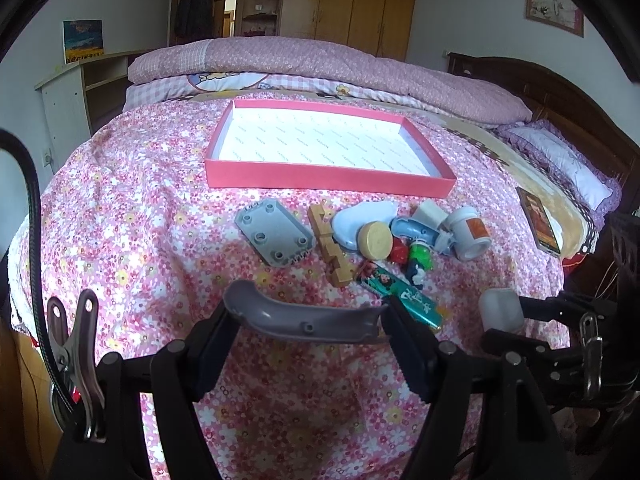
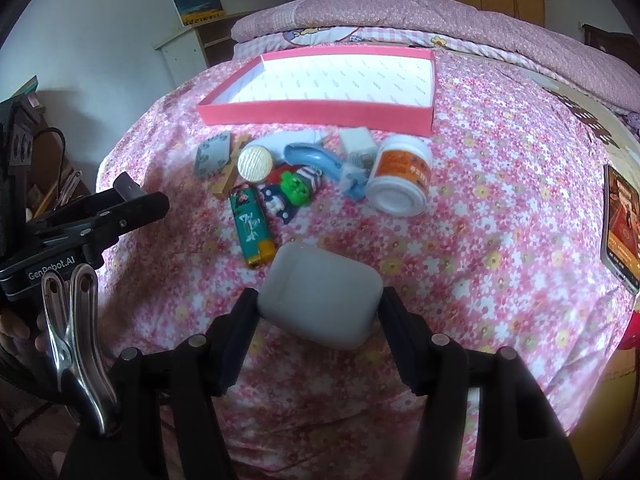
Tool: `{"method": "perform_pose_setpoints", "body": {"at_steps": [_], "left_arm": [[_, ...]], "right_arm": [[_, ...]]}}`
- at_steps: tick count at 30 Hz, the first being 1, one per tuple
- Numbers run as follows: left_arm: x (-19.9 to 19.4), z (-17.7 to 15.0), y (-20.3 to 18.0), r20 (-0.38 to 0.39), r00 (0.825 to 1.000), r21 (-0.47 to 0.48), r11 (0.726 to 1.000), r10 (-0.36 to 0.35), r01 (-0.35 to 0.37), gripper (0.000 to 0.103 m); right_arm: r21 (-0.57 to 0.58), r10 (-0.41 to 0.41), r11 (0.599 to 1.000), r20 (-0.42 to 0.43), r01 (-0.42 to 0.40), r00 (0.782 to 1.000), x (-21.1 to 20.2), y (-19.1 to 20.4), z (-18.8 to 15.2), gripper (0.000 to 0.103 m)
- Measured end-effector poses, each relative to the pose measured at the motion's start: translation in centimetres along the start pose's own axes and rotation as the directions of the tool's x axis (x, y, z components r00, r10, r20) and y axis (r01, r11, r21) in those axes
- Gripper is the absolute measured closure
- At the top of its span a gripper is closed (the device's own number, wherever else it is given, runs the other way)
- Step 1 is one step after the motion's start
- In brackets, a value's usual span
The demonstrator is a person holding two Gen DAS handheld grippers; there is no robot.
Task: Organize rigid objects
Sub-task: 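Lift the grey handle with the left gripper while the right gripper lifts the white earbud case, then carry the grey handle and white case over the pink tray with both grippers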
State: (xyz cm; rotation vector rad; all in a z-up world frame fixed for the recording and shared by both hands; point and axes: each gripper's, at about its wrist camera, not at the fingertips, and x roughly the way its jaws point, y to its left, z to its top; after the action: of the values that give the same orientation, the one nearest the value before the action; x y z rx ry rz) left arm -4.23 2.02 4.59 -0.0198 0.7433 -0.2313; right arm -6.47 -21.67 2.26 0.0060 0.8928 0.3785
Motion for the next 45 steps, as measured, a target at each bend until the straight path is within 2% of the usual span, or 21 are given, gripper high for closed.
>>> {"method": "perform_pose_setpoints", "body": {"at_steps": [29, 34, 45], "left_arm": [[-0.1, 1.4, -0.4, 0.014, 1.000, -0.001, 1.000, -0.004, 0.004, 0.028], [0.3, 2.3, -0.4, 0.014, 1.000, 0.003, 1.000, 0.000, 0.000, 0.028], [1.4, 6.2, -0.6, 0.051, 0.999, 0.024, 1.000, 0.002, -0.003, 0.028]], "right_arm": [[-0.017, 0.009, 1.000, 0.027, -0.009, 1.000, -0.3, 0.2, 1.3, 0.041], [-0.021, 0.009, 1.000, 0.030, -0.009, 0.999, -0.4, 0.2, 1.6, 0.041], [-0.037, 0.005, 0.999, 0.067, -0.003, 0.998, -0.2, -0.3, 5.2, 0.041]]}}
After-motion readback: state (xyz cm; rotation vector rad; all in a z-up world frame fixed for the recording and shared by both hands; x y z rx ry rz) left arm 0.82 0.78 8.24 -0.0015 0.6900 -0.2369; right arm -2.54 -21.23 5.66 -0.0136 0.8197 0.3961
